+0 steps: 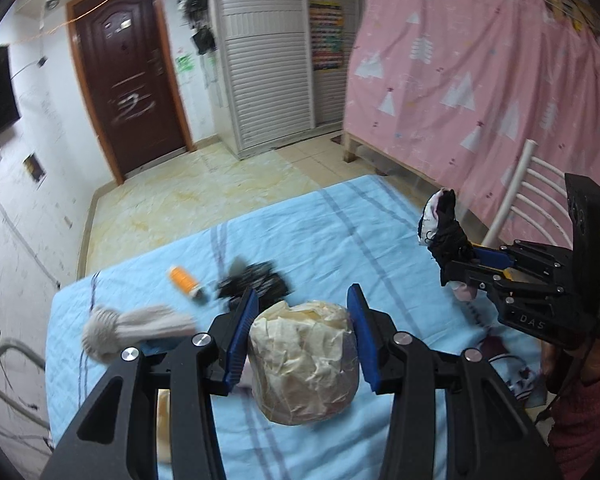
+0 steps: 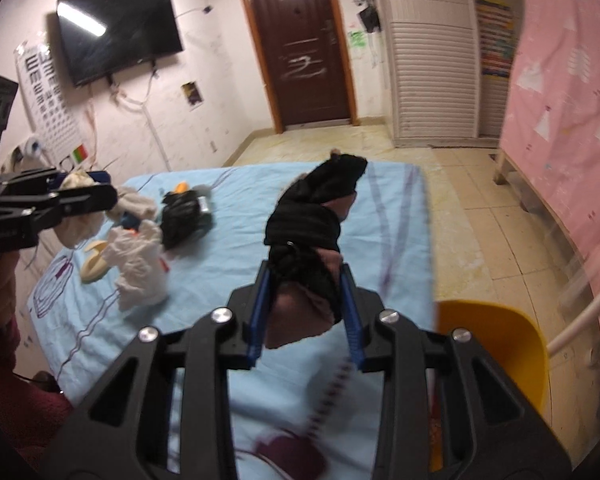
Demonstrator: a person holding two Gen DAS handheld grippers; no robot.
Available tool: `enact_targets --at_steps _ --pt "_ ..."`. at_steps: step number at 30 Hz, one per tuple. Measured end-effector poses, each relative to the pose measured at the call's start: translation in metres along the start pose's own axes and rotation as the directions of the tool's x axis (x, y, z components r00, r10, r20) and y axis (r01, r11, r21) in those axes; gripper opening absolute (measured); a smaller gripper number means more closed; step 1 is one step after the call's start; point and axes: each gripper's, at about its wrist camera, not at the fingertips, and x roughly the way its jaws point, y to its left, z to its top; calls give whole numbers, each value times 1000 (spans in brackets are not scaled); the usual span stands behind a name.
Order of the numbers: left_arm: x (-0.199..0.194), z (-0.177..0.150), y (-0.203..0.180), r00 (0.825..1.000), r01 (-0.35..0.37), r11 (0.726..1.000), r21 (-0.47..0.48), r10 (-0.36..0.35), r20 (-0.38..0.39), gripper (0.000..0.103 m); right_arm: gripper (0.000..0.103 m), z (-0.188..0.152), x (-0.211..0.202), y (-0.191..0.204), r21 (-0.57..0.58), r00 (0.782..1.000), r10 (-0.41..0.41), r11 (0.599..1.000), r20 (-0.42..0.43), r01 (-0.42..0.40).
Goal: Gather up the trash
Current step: 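Carry the black sock and cream bag to the yellow bucket and release both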
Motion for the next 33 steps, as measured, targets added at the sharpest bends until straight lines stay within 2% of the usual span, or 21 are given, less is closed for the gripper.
enact_targets --at_steps 9,16,24,27,30,32,33 --pt "11 25 -74 998 65 992 104 -66 11 37 31 -23 -32 -61 102 996 -85 992 40 81" --pt "27 45 -120 987 160 979 129 -162 9 37 31 -43 -54 -112 209 987 -143 970 71 125" --pt "50 57 -165 972 233 959 161 -235 -13 37 32 -61 -54 -136 276 984 -167 951 66 143" --pt "55 61 -180 955 291 942 164 -296 6 37 32 -67 -54 -145 296 983 -170 944 62 145" --pt "61 64 -190 919 383 912 146 -392 40 38 32 -71 -52 -150 313 982 -182 937 55 156" --pt "71 68 -198 902 422 898 123 -429 46 40 32 -74 -52 -153 323 981 -188 932 47 163" --pt "75 68 -201 898 432 895 114 -439 40 46 32 -74 -52 -156 326 981 -189 931 44 164"
